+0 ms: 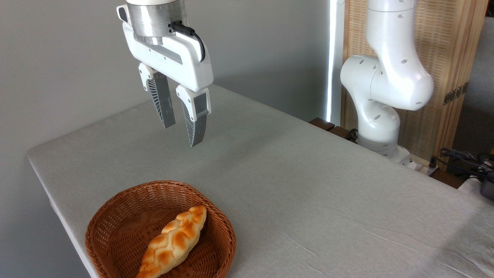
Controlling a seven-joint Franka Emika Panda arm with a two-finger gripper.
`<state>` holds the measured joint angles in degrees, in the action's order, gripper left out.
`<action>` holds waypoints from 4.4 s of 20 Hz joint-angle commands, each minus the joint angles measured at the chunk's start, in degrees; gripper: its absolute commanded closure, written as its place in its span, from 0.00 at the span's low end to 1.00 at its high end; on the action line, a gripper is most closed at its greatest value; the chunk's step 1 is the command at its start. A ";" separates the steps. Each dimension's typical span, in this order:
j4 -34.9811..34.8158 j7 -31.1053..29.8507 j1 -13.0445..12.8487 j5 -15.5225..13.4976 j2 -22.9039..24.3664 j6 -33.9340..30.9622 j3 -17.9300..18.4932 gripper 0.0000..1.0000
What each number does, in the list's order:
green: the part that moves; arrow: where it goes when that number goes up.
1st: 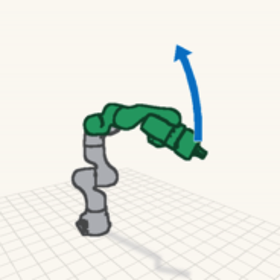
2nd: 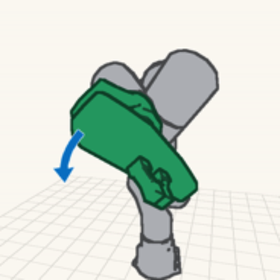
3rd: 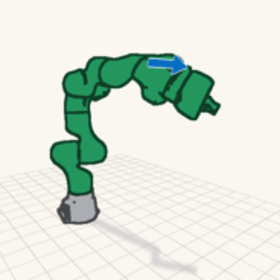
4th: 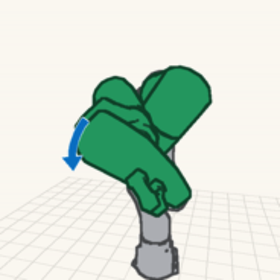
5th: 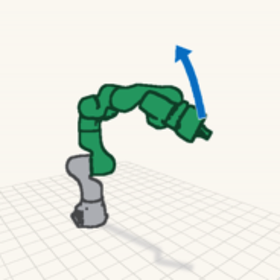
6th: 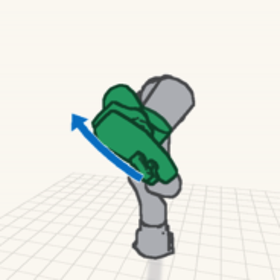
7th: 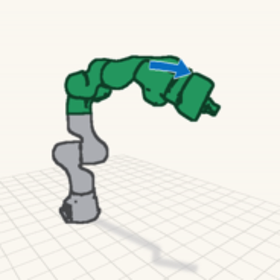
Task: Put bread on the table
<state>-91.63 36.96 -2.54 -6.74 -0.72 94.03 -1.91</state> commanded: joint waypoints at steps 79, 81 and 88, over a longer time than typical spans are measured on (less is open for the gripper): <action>-37.48 7.69 -3.87 5.33 16.37 11.70 1.82 0.13; -37.40 7.69 -3.96 5.33 16.45 11.70 1.82 0.00; -35.99 7.07 -3.87 5.33 16.28 10.91 1.82 0.00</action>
<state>-128.45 43.62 -6.27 -1.03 15.24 105.06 -0.39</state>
